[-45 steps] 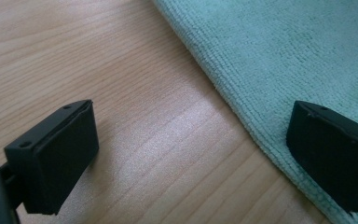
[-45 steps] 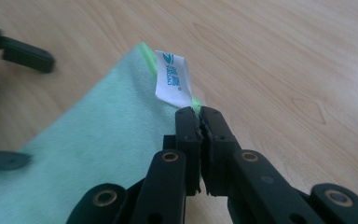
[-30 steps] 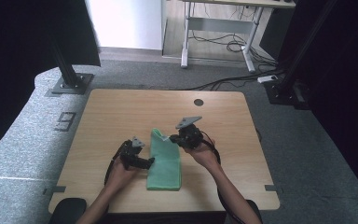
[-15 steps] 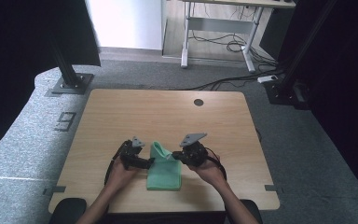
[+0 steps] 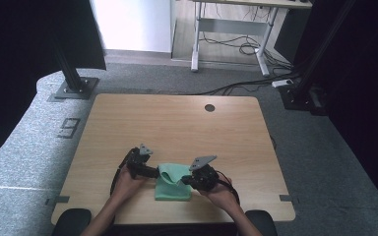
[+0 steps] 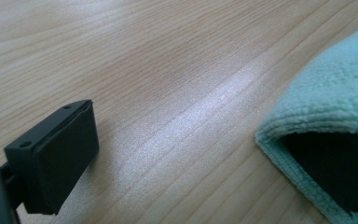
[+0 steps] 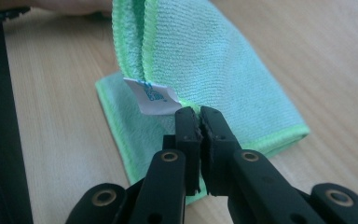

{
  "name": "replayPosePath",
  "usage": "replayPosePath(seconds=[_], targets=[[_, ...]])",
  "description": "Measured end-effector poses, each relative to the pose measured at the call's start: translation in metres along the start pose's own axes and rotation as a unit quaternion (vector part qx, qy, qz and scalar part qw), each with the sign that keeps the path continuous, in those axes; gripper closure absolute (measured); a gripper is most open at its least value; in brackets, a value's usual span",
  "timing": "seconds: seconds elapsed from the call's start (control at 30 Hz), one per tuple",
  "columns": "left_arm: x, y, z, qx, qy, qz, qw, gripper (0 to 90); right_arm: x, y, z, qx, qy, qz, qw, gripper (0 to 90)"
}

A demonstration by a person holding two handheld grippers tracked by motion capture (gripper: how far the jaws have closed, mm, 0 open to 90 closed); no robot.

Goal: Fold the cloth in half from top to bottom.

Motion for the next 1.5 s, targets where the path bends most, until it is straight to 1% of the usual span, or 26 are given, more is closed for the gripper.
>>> replayPosePath(seconds=[0.33,0.4,0.43,0.47,0.5,0.53,0.57,0.63,0.73,0.77,0.83,0.87,0.9,1.0,1.03,1.07,1.1,1.13,1.17,1.2,1.23,1.33,1.4,1.43,1.47,1.5], targets=[[0.0,0.0,0.0,0.001,0.003,-0.003,1.0,2.3,0.007,0.018,-0.013,0.01,-0.016,-0.024,0.9995,84.9],[-0.001,0.0,0.0,0.002,0.008,-0.007,0.9999,2.2,0.008,0.022,-0.017,0.014,-0.019,-0.029,0.9993,84.7],[-0.001,0.001,0.001,0.006,0.017,-0.014,0.9997,2.2,0.008,0.024,-0.02,0.019,-0.018,-0.033,0.9991,84.6],[-0.001,0.001,0.001,0.006,0.017,-0.014,0.9997,2.2,0.008,0.024,-0.02,0.019,-0.018,-0.033,0.9991,84.6],[-0.002,0.001,0.004,0.017,0.028,-0.012,0.9994,2.0,0.009,0.025,-0.021,0.019,-0.017,-0.036,0.999,84.6],[-0.002,0.001,0.004,0.017,0.028,-0.012,0.9994,2.0,0.009,0.025,-0.021,0.02,-0.016,-0.036,0.999,84.6],[-0.004,0.001,0.008,0.032,0.039,-0.014,0.9986,1.9,0.009,0.025,-0.021,0.021,-0.015,-0.037,0.999,84.5],[-0.005,0.0,0.011,0.032,0.041,-0.02,0.9985,1.7,0.009,0.025,-0.022,0.022,-0.013,-0.038,0.999,84.5],[-0.005,0.0,0.024,0.035,0.049,-0.034,0.9976,1.3,0.01,0.026,-0.022,0.019,-0.01,-0.04,0.999,84.3],[-0.003,-0.001,0.034,0.03,0.05,-0.036,0.9977,1.3,0.01,0.026,-0.022,0.019,-0.01,-0.04,0.999,84.2],[-0.001,-0.002,0.04,0.025,0.05,-0.034,0.9979,1.6,0.01,0.026,-0.022,0.018,-0.009,-0.04,0.999,84.0],[0.003,-0.007,0.049,0.007,0.048,-0.029,0.9984,1.9,0.01,0.026,-0.022,0.018,-0.009,-0.04,0.999,83.9],[0.004,-0.012,0.052,-0.005,0.047,-0.022,0.9986,2.5,0.011,0.025,-0.021,0.019,-0.008,-0.041,0.9989,83.8],[0.002,-0.02,0.052,-0.017,0.05,-0.019,0.9984,3.2,0.011,0.025,-0.021,0.018,-0.008,-0.04,0.999,83.5],[-0.006,-0.027,0.046,-0.021,0.058,-0.023,0.9978,3.2,0.011,0.025,-0.021,0.018,-0.008,-0.041,0.999,83.3],[-0.006,-0.027,0.046,-0.021,0.058,-0.023,0.9978,3.1,0.011,0.025,-0.021,0.018,-0.008,-0.041,0.999,83.3],[-0.018,-0.029,0.036,-0.011,0.067,-0.039,0.9969,2.9,0.012,0.025,-0.019,0.014,-0.009,-0.046,0.9988,81.5],[-0.018,-0.029,0.036,-0.011,0.067,-0.039,0.9969,2.3,0.012,0.025,-0.019,0.014,-0.009,-0.046,0.9988,81.5],[-0.026,-0.027,0.031,0.0,0.069,-0.053,0.9962,2.0,0.013,0.025,-0.016,0.01,-0.01,-0.05,0.9987,75.8],[-0.026,-0.027,0.031,0.0,0.069,-0.053,0.9962,1.8,0.013,0.025,-0.012,0.009,-0.01,-0.049,0.9987,72.2],[-0.03,-0.021,0.028,0.013,0.067,-0.065,0.9956,1.3,0.014,0.025,-0.009,0.008,-0.01,-0.048,0.9988,68.8],[-0.03,-0.015,0.029,0.019,0.064,-0.064,0.9957,1.6,0.012,0.024,0.006,-0.002,-0.004,-0.04,0.9992,63.0],[-0.031,-0.011,0.032,0.018,0.068,-0.057,0.9959,2.1,0.01,0.023,0.009,-0.005,-0.001,-0.039,0.9992,61.1],[-0.032,-0.006,0.035,0.019,0.069,-0.054,0.996,2.2,0.004,0.021,0.017,-0.012,0.011,-0.042,0.999,58.5],[-0.032,-0.006,0.035,0.019,0.069,-0.054,0.996,2.1,0.004,0.021,0.017,-0.012,0.011,-0.042,0.999,58.5],[-0.033,-0.003,0.036,0.022,0.068,-0.056,0.9959,2.1,-0.003,0.02,0.019,-0.011,0.029,-0.05,0.9982,54.1]])
Point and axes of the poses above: each handheld gripper's, and its own axes: z roughly backward along the jaws, y roughly out of its underside, x roughly to its left, the point moved 5 cm from there along -z, roughly forward along the jaws, and after that the axes turned 9 degrees about z, right-handed, at the moved point
